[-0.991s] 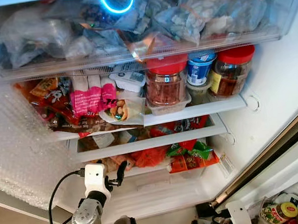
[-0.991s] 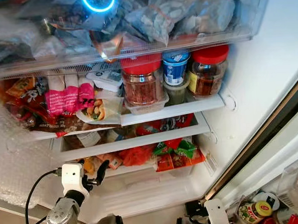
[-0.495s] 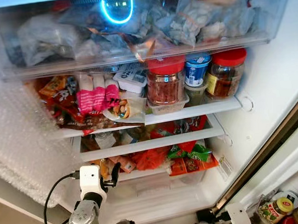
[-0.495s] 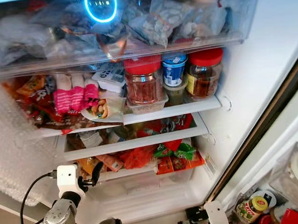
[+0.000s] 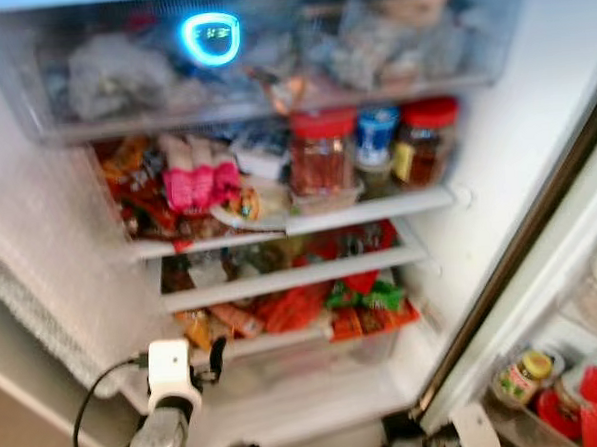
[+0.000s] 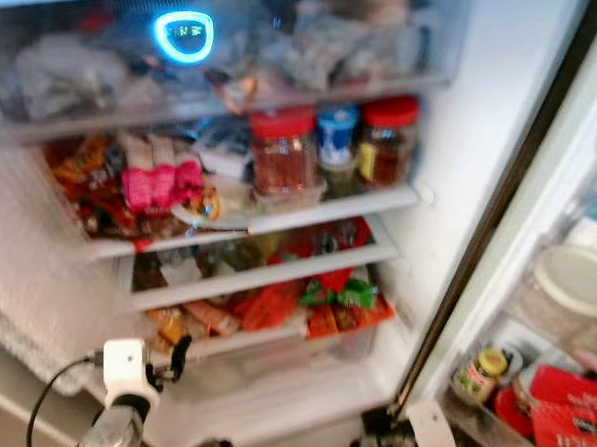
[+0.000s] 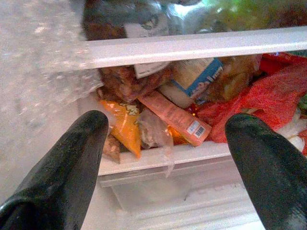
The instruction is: Restocking fridge
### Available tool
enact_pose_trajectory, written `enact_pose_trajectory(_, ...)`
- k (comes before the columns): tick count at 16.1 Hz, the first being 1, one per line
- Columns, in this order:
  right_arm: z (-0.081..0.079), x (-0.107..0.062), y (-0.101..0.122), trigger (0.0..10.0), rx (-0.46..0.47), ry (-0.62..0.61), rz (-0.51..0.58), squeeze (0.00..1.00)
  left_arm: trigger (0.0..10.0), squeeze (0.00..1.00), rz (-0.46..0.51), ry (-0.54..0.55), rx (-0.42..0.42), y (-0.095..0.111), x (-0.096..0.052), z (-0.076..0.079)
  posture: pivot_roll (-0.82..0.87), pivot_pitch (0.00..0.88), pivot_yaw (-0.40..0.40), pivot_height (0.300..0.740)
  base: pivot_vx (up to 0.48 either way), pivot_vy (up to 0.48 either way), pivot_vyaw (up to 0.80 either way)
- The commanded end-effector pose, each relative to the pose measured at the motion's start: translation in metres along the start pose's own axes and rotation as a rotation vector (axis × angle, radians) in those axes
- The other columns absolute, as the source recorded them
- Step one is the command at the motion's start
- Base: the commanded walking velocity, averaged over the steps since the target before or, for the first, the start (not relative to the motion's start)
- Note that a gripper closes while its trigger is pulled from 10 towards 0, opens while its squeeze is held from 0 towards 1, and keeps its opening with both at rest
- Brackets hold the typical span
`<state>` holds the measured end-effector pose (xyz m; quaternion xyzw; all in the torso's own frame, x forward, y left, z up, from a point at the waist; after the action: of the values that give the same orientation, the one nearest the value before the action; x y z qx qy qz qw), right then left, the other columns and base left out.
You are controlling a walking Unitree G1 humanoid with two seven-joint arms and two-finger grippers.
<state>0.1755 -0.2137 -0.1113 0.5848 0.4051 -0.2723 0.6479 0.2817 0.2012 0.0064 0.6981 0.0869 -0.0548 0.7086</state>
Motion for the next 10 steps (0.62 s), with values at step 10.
enact_pose_trajectory(10,-0.004,-0.001,-0.013,10.0,0.010,0.002,-0.042,0.00,10.0,0.00,-0.100,0.059,0.014,-0.025,-0.006,-0.012,-0.07,0.000,0.015,0.636,-0.097,0.000,0.00)
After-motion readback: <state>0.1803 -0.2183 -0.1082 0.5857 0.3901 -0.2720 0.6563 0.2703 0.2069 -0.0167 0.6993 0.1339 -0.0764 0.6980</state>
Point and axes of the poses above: a point about 5 cm out from each wrist's last joint towards the gripper, its own x axis pointing out of the wrist towards the gripper, its own y axis along the axis of the wrist's last joint, z = x × y, the point moved 3 cm from there along x, pointing out of the wrist towards the gripper, and after that the axes turned 2 degrees about -x, right-handed, at the moved point
